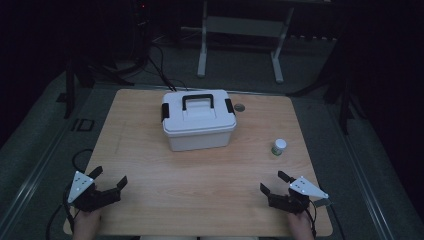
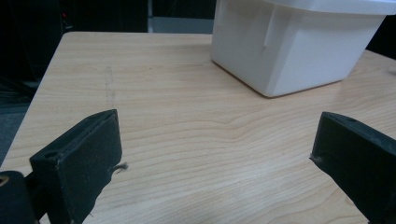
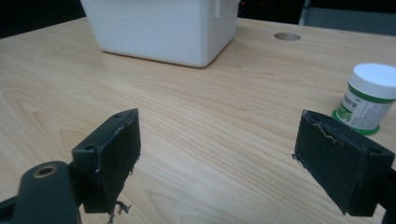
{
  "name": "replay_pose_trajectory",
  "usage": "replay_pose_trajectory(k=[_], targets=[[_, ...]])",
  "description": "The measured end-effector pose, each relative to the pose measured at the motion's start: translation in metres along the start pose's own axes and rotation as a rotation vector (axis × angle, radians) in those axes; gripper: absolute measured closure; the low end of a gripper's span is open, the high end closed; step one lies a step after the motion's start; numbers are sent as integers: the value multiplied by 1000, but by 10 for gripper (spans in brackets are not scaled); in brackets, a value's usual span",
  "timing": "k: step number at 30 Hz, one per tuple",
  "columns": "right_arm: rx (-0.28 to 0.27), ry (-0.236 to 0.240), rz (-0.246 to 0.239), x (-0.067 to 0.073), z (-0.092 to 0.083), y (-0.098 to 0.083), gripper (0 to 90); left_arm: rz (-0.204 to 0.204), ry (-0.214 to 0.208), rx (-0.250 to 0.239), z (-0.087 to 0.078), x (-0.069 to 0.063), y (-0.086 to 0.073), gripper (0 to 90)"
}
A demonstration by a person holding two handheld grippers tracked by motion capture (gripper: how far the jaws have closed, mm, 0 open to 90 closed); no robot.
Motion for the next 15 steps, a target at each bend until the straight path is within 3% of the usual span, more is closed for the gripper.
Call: replay_pose_trajectory(k=[4,7,8,9,10,11,12,15], targets=[[33,-13,3,-3,2,-4,143,15,39,22,-1,4,-2,15],[16,-8,25,-5,2,-1,143,-9,15,37,0,5,-1,15],[10,6,34,-6,3,0,142,0,-17,60,2,5,-1,15],[10,6,34,-6,3,0,142,0,-17,60,2,5,-1,15],[26,-8,30,-8,6,-1,142,-12,-65,85,4,2,-1,15],[28,-5,36,-8,7,-1,142,-12,-65,85,4,2,-1,15],[44,0,46,-9,10,0,142,12,-80,89,5,-3,2,15],[59,4,74,-10,17,6,142,27,-112,77,7,-5,5,15]])
Point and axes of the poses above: each handheld gripper's, and its own axes: z roughly forward along the jaws, y roughly out of its top, x roughly to its left, the point moved 2 cm from there along z, roughly forward along the jaws
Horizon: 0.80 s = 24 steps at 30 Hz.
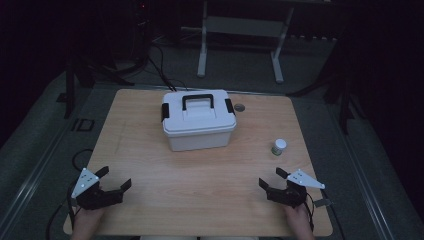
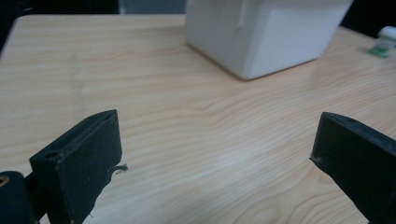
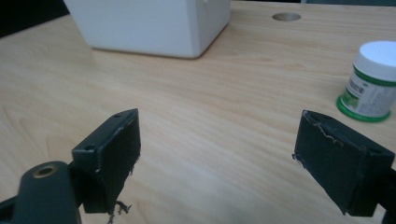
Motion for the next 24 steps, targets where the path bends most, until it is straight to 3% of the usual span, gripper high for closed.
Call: replay_pose_trajectory(k=[1,2,3,6,7,10,13,17,18,19,21,24], targets=[[4,7,20,0,2,3,137,-35,-56,-7,3,1,3,15],[5,15,22,1,5,6,135,-35,-56,-7,3,1,3,15],[7,36,8,1,7,9,134,-64,-103,-17,7,3,7,15],[25,59,-16,1,16,18,135,-42,-92,-22,11,3,11,69],[26,64,-21,1,20,21,138,-6,-71,-17,16,3,16,69],[33,67,-29,-1,31,28,176,9,-82,-14,25,5,23,79],[31,60,-42,-4,42,36,246,27,-90,-7,38,4,29,150],[34,42,-71,-7,59,48,375,45,-90,13,55,5,37,304],[36,41,-80,-8,62,51,444,50,-92,14,59,6,39,392],[34,39,-88,-9,66,54,456,53,-93,19,64,6,40,459],[42,40,-93,-10,74,60,577,49,-93,27,73,8,44,536],[59,3,-108,-12,87,67,756,41,-86,46,87,9,47,634]])
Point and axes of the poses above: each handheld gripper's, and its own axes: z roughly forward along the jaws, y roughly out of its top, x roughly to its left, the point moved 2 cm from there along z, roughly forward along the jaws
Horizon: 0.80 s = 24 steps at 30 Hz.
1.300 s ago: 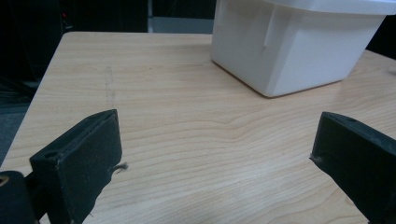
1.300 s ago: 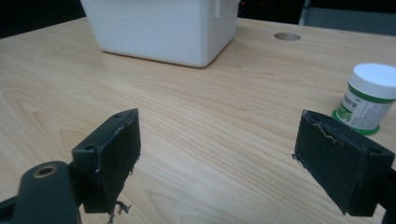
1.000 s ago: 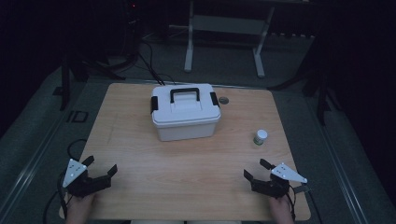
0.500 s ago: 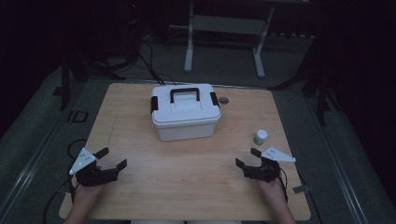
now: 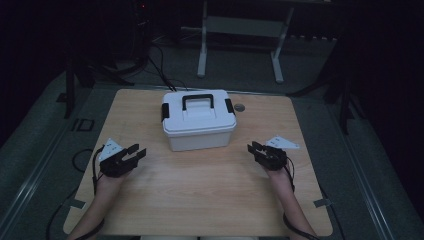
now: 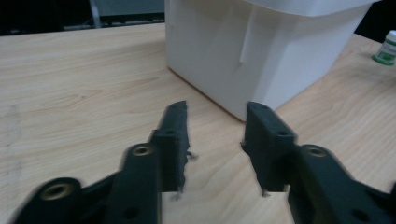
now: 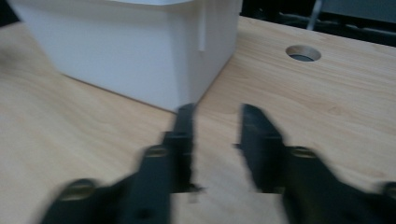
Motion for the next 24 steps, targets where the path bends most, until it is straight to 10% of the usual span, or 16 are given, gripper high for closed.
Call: replay_pose_trajectory(k=[7,24], targets=[[35,-105,1,-5,23,15,900,13,42,68,27,5,10,843],[52,-49,35,2,72,38,900,2,35,121,75,4,31,892]])
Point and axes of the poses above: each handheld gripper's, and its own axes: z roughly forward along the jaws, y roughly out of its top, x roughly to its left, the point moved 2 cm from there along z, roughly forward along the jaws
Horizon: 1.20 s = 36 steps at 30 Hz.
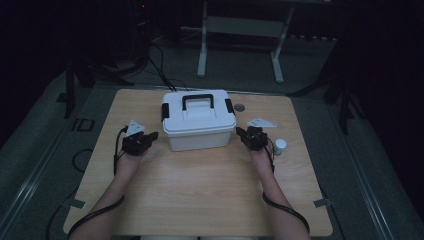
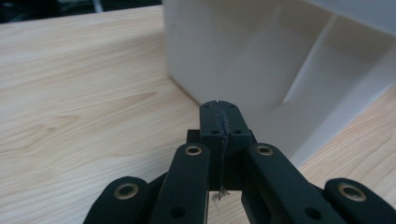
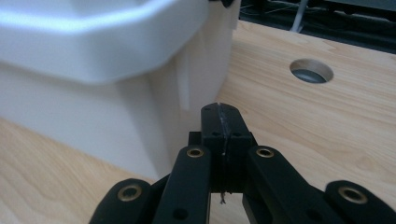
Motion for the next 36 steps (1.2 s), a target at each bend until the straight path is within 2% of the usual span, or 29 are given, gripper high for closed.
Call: replay_pose_trajectory(k=[2,4,5,6,7,9,11,12,13,14,15,16,22,26,29,36], targets=[[-2,6,-5,2,4,2,900,-6,-17,3,4,-2,2,892],[0,10,-3,5,8,4,900,-5,-5,1,5,-4,4,893],[4,5,0,5,10,4,900,-8,-34,4,8,-6,6,893],[5,5,7,5,11,5,900,-8,-34,4,8,-6,6,892],[5,13,18,4,12,4,900,15,-24,11,12,-9,6,893],[18,14,17,4,13,4,900,18,-28,14,15,-12,7,893],[26,7,11,5,15,3,900,3,-60,9,17,-14,9,892],[26,7,11,5,15,3,900,3,-60,9,17,-14,9,893],[22,8,20,4,15,2,900,17,-38,8,19,-16,9,893],[22,7,21,4,16,2,900,3,-47,11,19,-15,10,893],[20,8,22,4,16,2,900,5,-46,11,19,-15,10,893],[20,10,25,4,16,2,900,23,-37,12,19,-16,10,893],[21,14,25,5,18,3,900,26,-33,23,20,-16,12,893],[19,12,26,7,17,3,900,5,-47,21,20,-15,11,895],[22,15,15,9,14,2,900,16,-55,26,18,-16,11,896],[21,27,26,12,9,-2,900,28,-61,36,14,-18,9,896]])
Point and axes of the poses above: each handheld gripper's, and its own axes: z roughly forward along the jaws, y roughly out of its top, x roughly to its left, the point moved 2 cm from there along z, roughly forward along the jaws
